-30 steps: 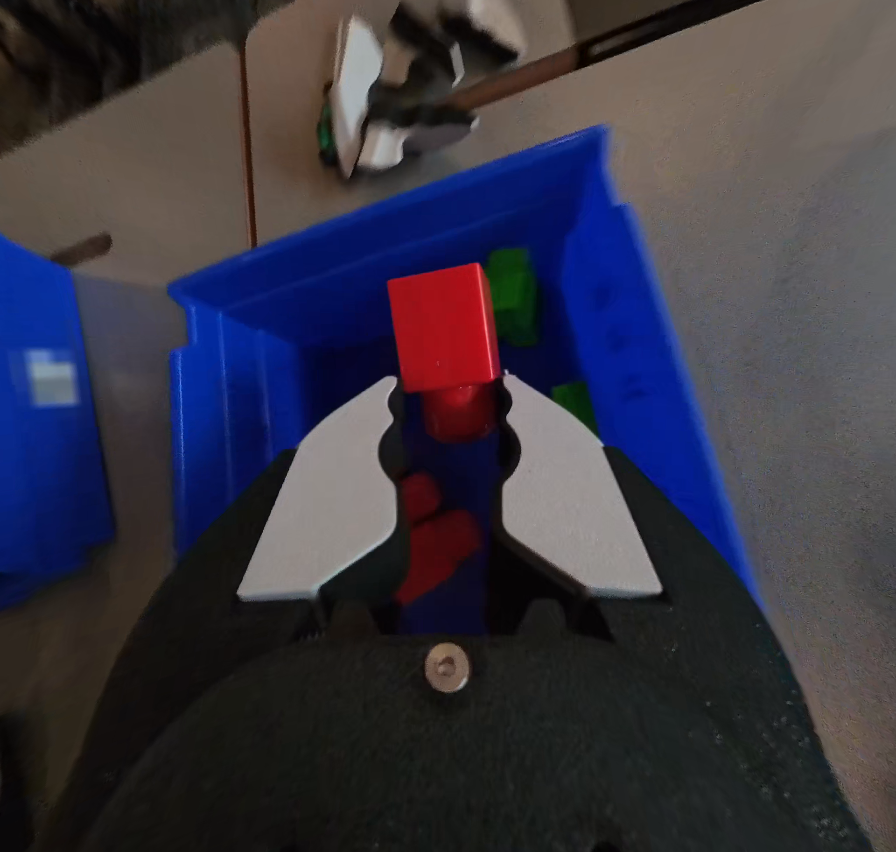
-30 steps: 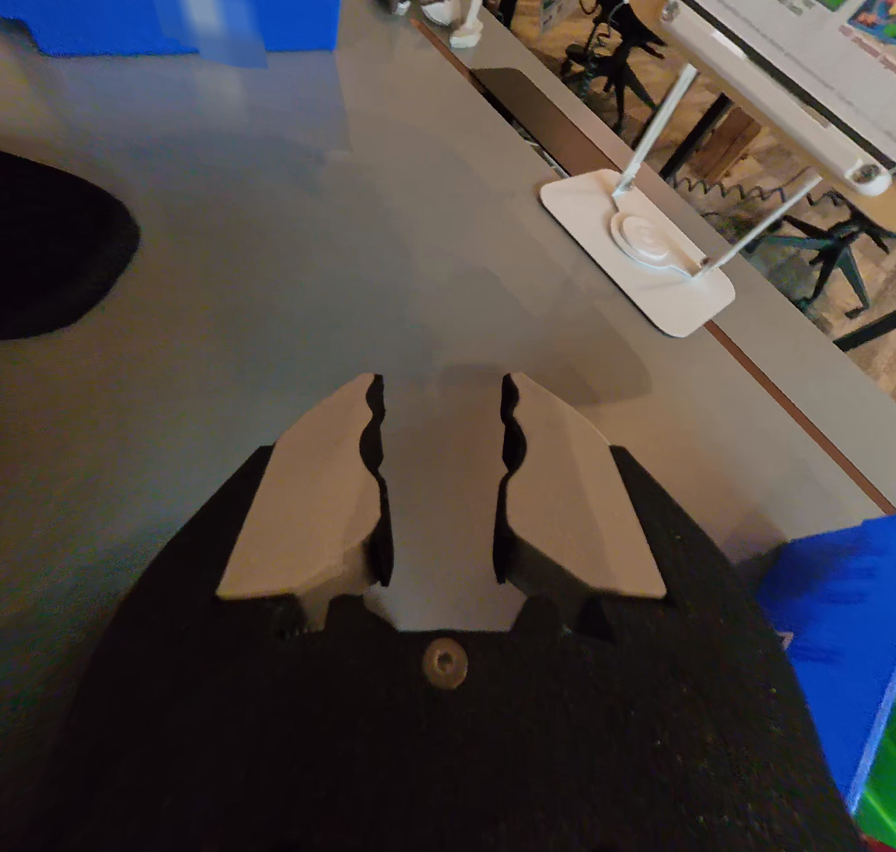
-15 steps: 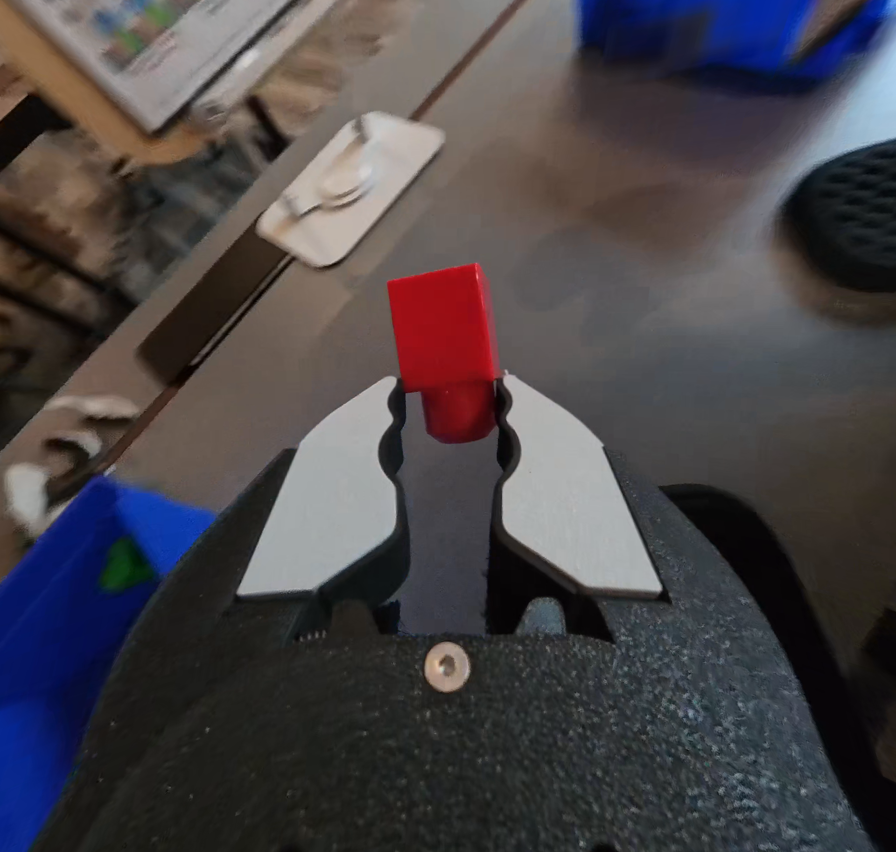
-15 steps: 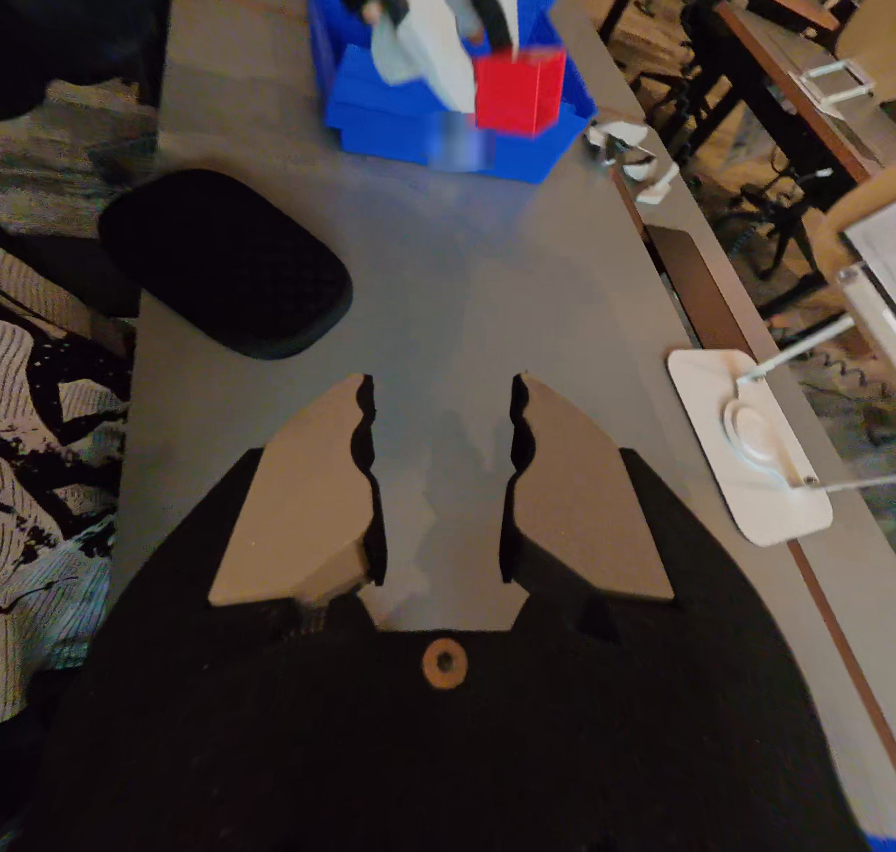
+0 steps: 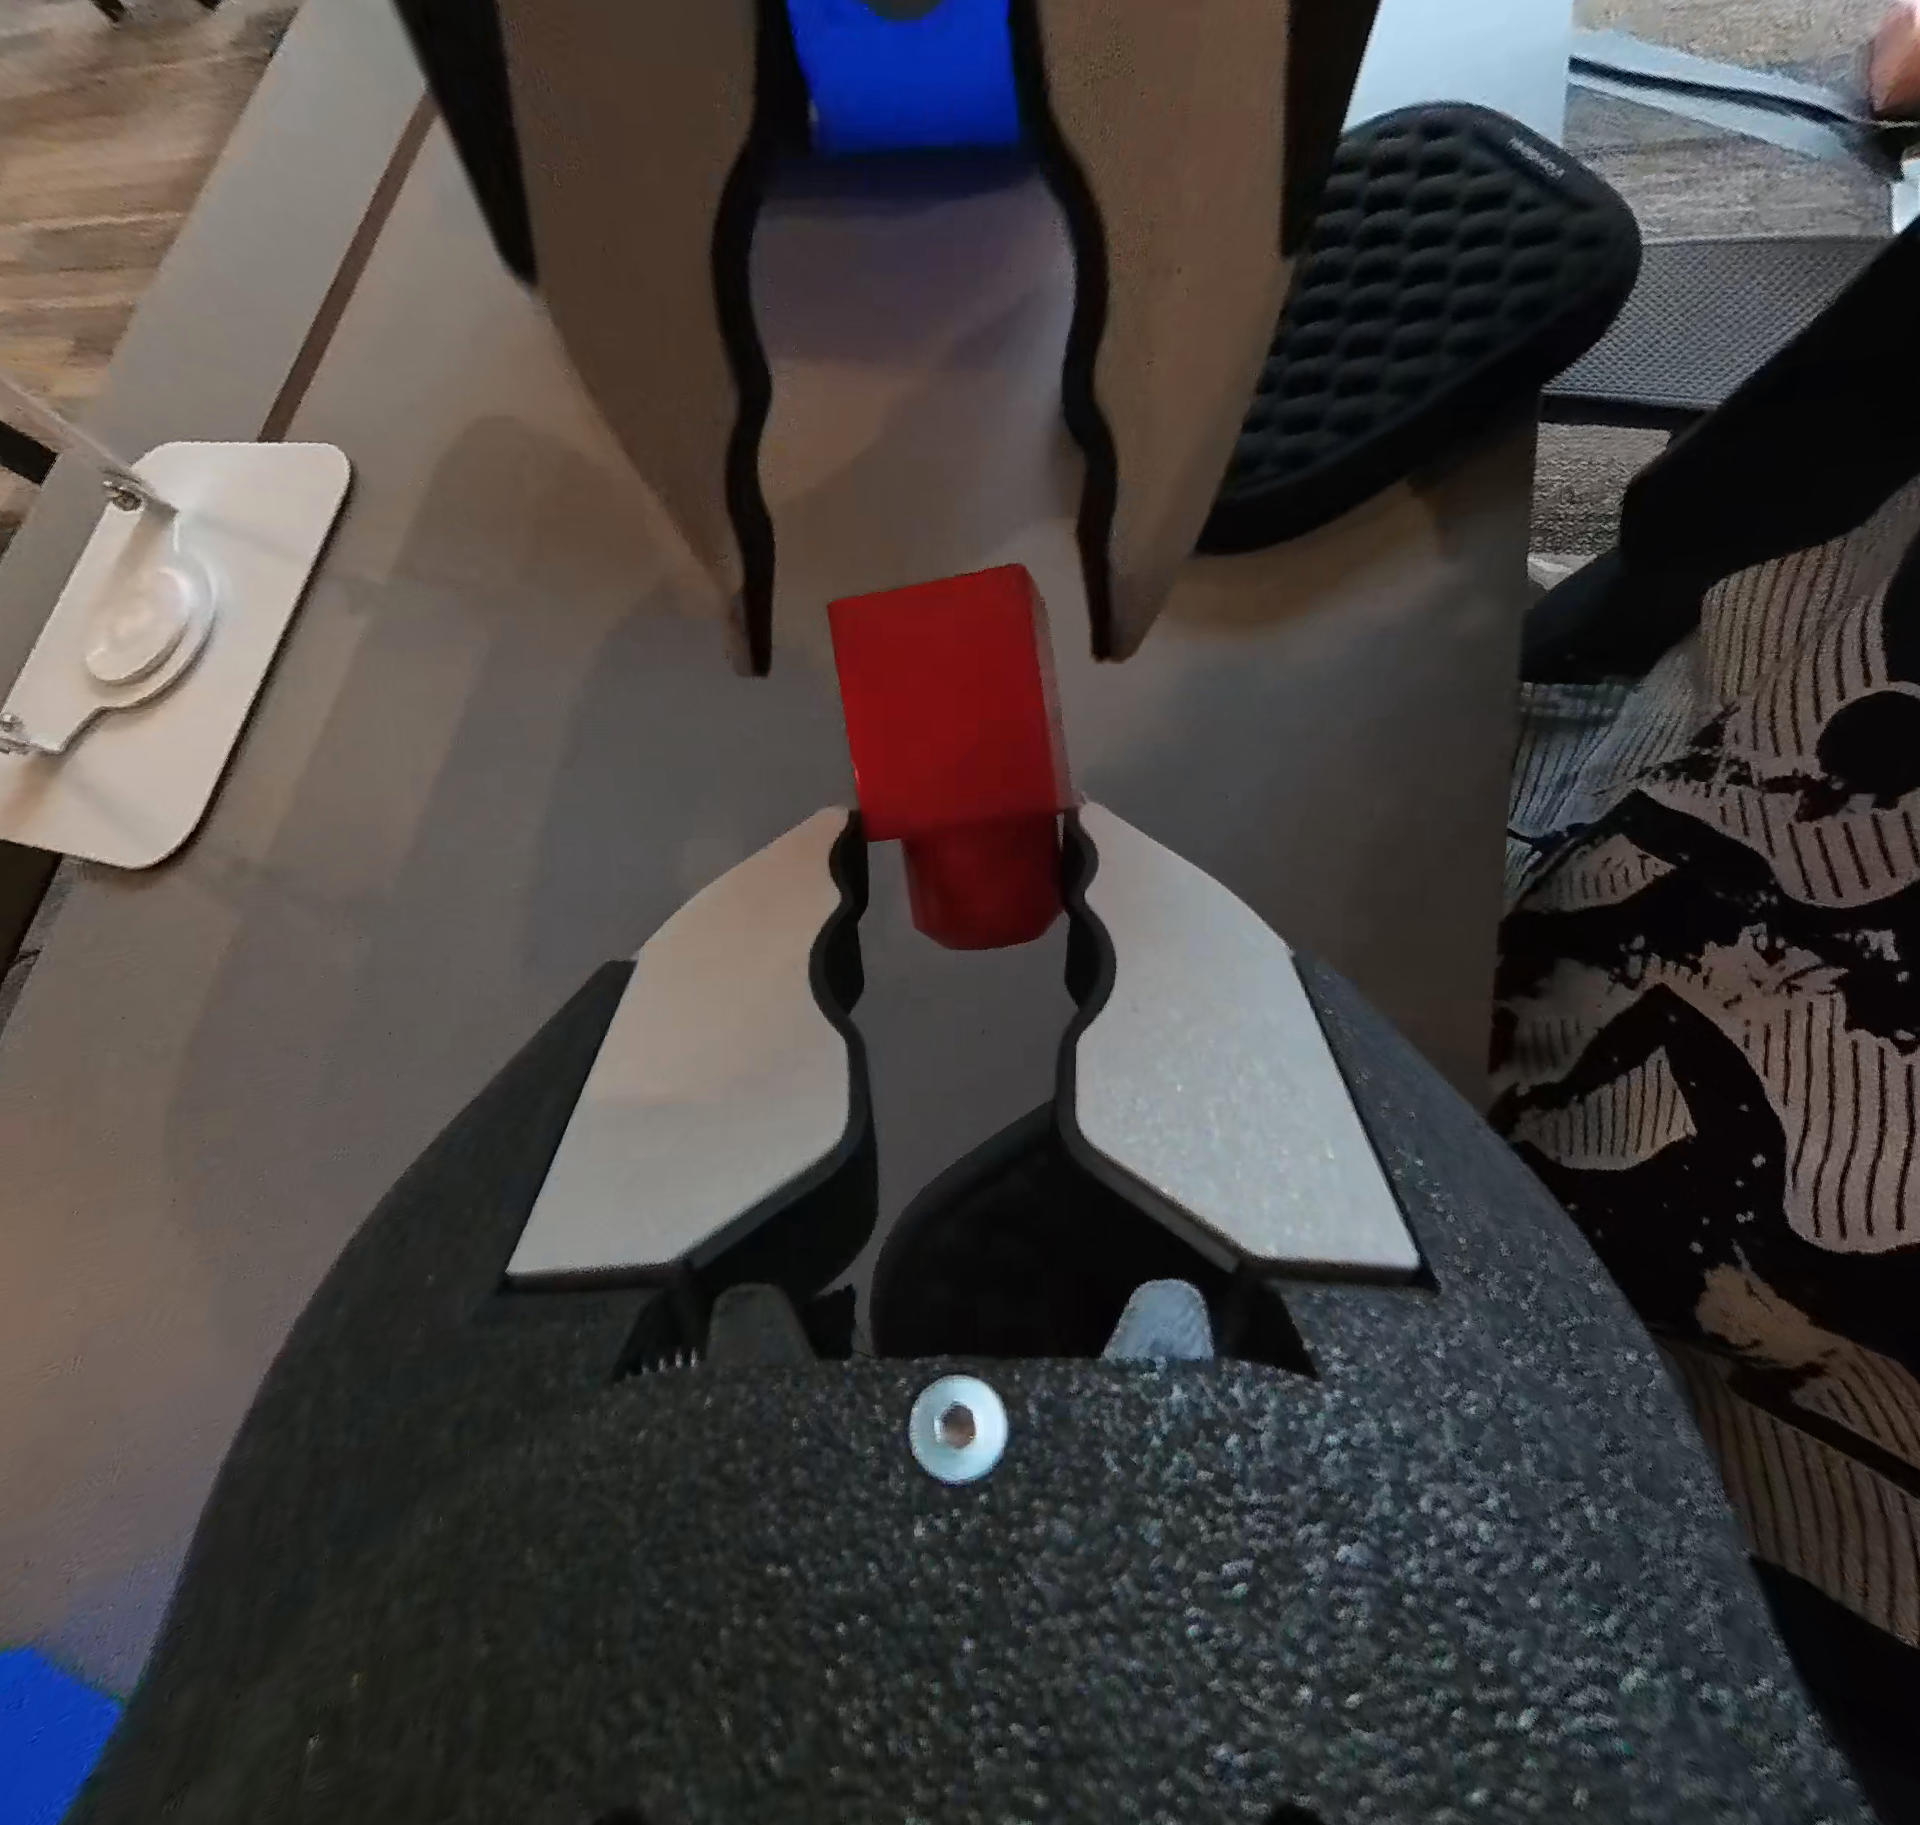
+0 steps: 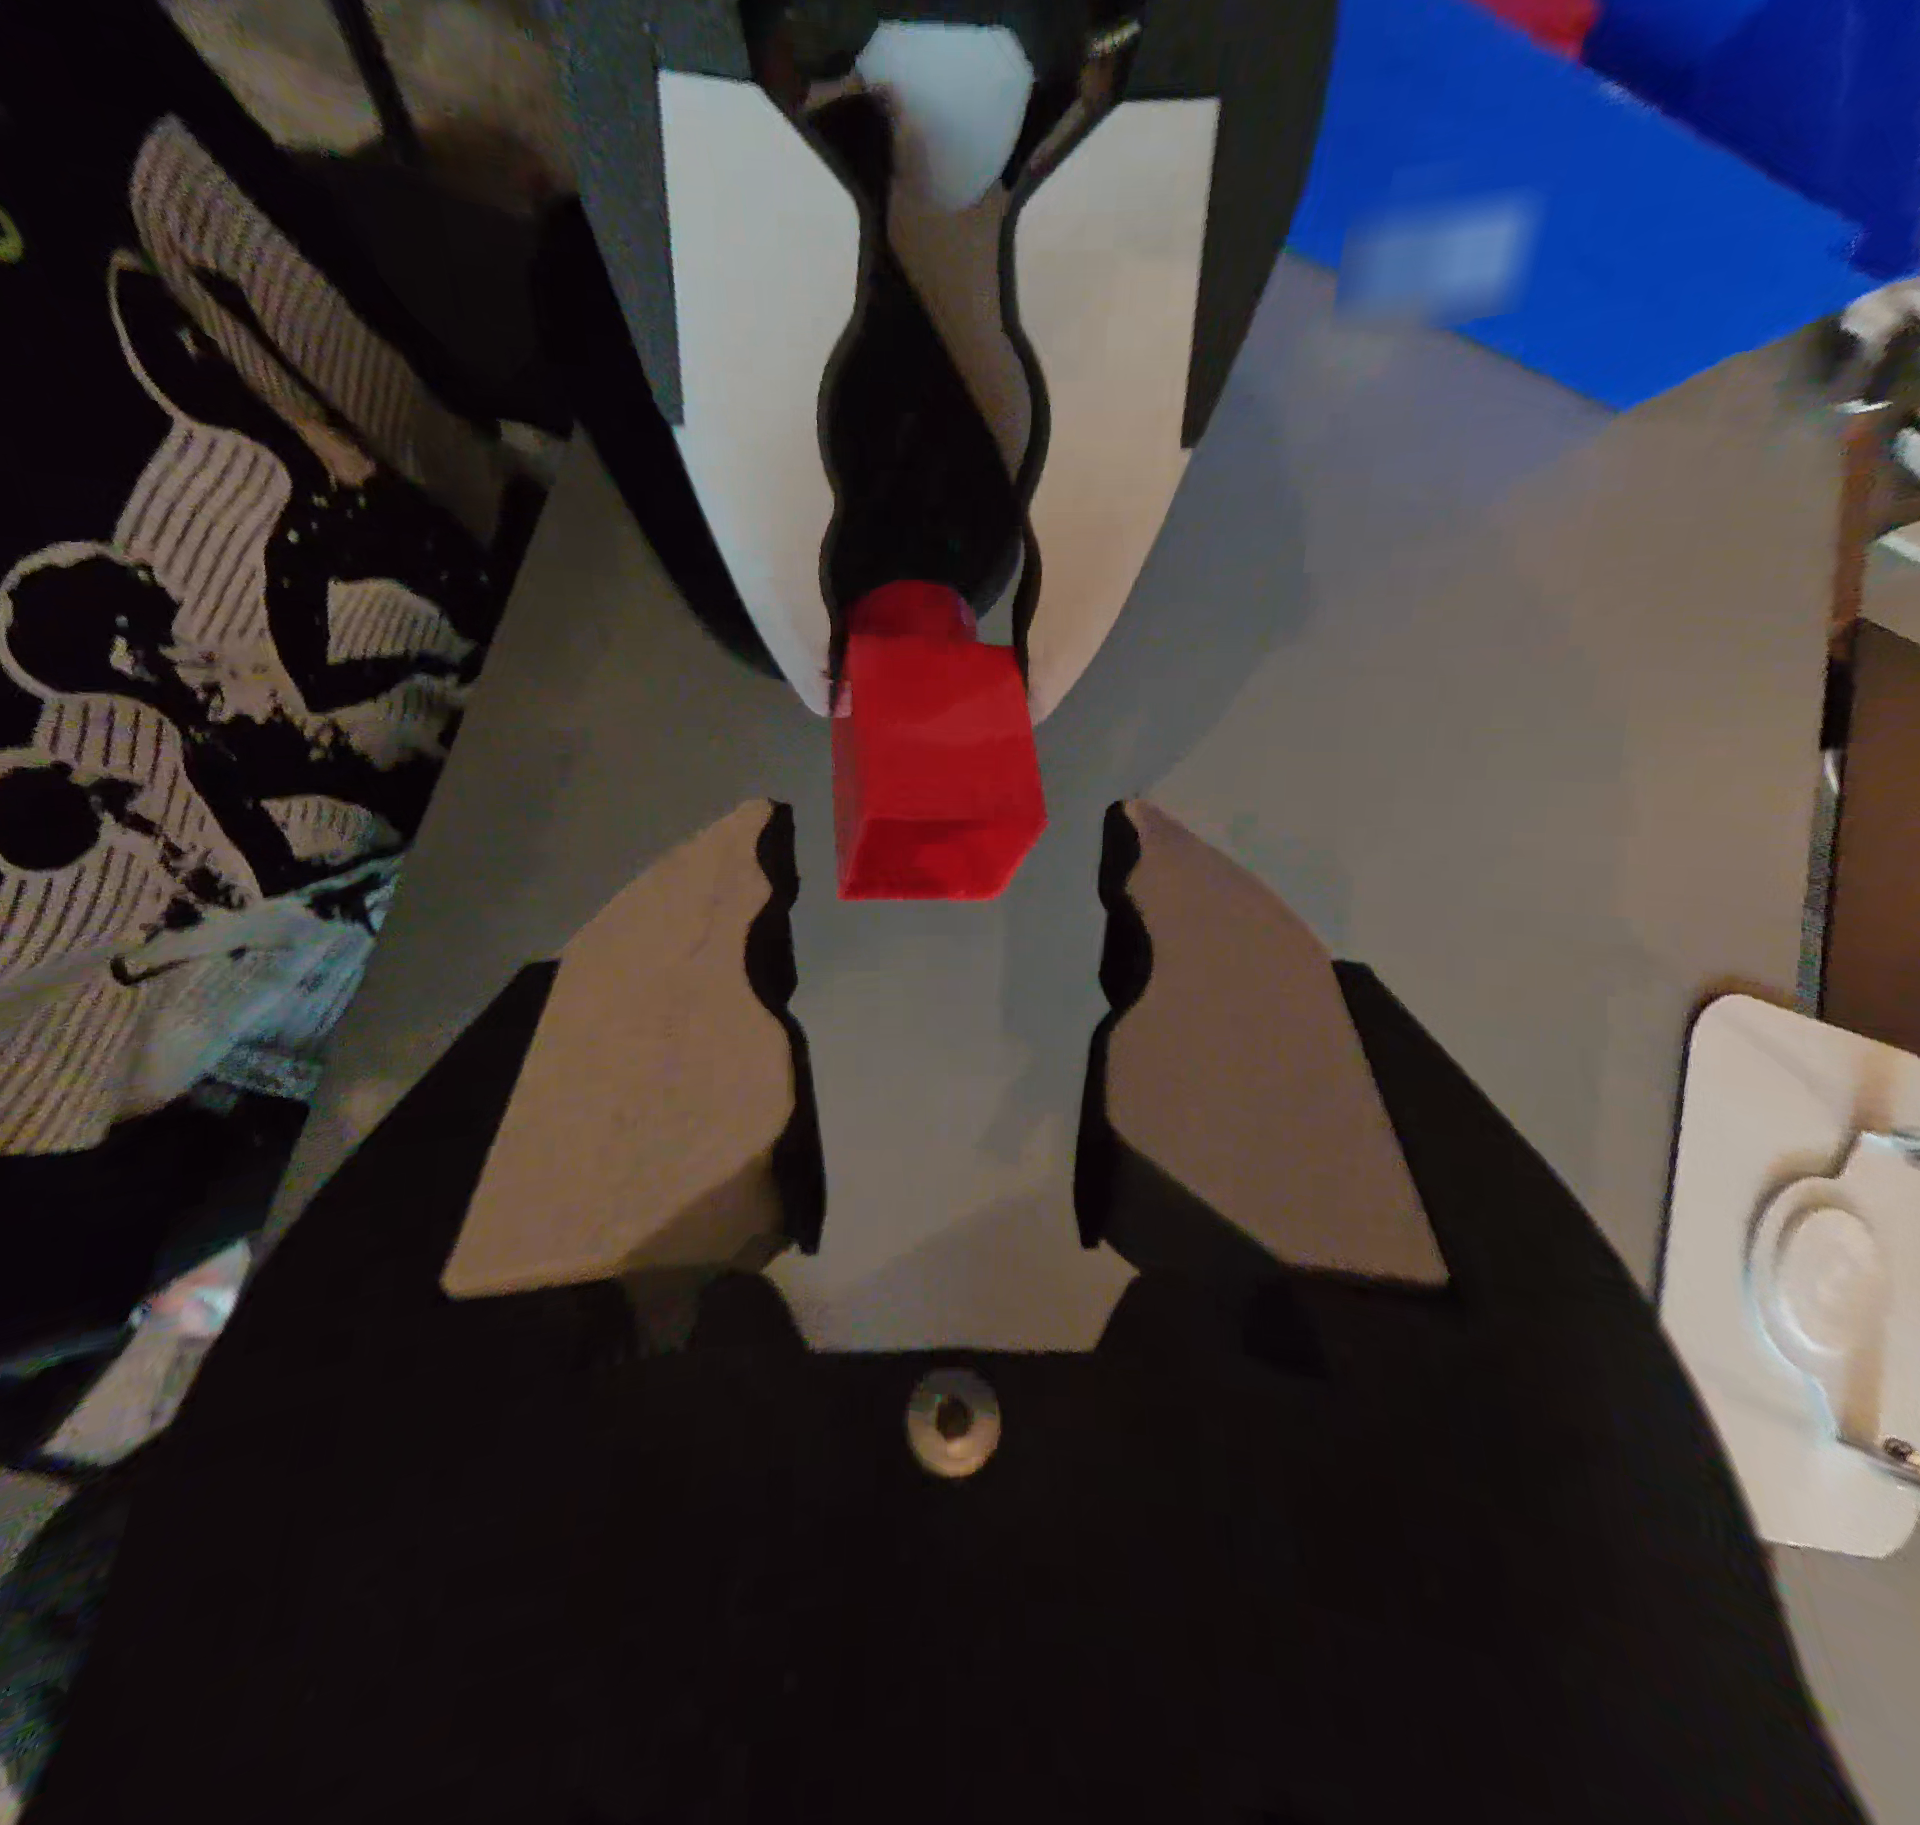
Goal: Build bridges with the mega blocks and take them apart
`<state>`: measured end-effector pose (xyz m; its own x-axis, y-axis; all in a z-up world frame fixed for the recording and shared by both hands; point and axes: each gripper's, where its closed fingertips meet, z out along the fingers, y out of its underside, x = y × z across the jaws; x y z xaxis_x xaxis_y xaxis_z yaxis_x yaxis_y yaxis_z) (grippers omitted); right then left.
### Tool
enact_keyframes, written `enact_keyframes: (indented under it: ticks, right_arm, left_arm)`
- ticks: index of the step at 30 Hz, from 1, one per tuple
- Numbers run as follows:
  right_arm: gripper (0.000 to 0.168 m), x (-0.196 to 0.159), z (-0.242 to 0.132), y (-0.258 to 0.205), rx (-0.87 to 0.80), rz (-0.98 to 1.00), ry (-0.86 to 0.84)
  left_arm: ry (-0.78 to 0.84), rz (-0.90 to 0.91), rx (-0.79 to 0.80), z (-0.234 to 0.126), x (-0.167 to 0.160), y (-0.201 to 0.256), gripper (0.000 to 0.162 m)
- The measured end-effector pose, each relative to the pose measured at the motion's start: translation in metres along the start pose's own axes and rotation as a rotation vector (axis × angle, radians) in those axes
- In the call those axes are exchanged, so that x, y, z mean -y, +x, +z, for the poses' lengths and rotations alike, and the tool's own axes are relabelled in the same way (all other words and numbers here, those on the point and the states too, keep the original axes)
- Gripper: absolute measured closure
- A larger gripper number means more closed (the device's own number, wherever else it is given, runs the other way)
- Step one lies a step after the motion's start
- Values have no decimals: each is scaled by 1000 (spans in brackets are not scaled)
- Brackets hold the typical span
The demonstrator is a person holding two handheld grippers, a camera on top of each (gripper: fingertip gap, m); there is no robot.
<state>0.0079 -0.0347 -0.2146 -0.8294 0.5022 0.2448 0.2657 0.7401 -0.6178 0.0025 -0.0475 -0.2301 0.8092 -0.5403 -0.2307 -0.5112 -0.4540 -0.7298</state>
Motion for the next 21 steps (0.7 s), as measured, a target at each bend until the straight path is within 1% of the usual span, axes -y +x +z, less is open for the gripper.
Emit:
enact_keyframes:
  ticks: [1,2,3,5,7,8,11,13,15,17,19,21]
  right_arm:
    - [117,-1,3,-2,16,-18,-26]
    - [131,-2,5,-4,36,-30,-49]
    - [131,-3,6,-3,33,-28,-55]
    - [132,2,1,2,16,-6,22]
    - [132,11,-12,10,-22,61,170]
    - [132,16,-21,16,-50,93,261]
    - [132,34,-47,25,-98,188,562]
    - [132,43,-57,27,-102,241,723]
    - [132,48,-61,28,-105,282,826]
    - [132,52,-61,24,-81,315,891]
    - [132,54,-60,22,-69,331,923]
    - [132,53,-57,20,-62,336,923]
  left_arm:
    - [1,4,-6,1,0,2,126]
    - [4,6,-8,1,1,3,126]
    - [12,4,0,0,2,2,126]
    - [64,-11,35,-4,5,-4,123]
    - [181,-54,66,-14,13,-11,111]
    - [262,-94,85,-20,19,-15,108]
    - [580,-265,84,-42,43,-25,104]
    - [779,-372,41,-55,58,-26,104]
    - [905,-437,13,-61,67,-26,106]
    - [947,-470,10,-59,70,-26,107]
    - [972,-485,-3,-57,73,-25,111]
    - [1004,-491,-8,-59,75,-25,122]
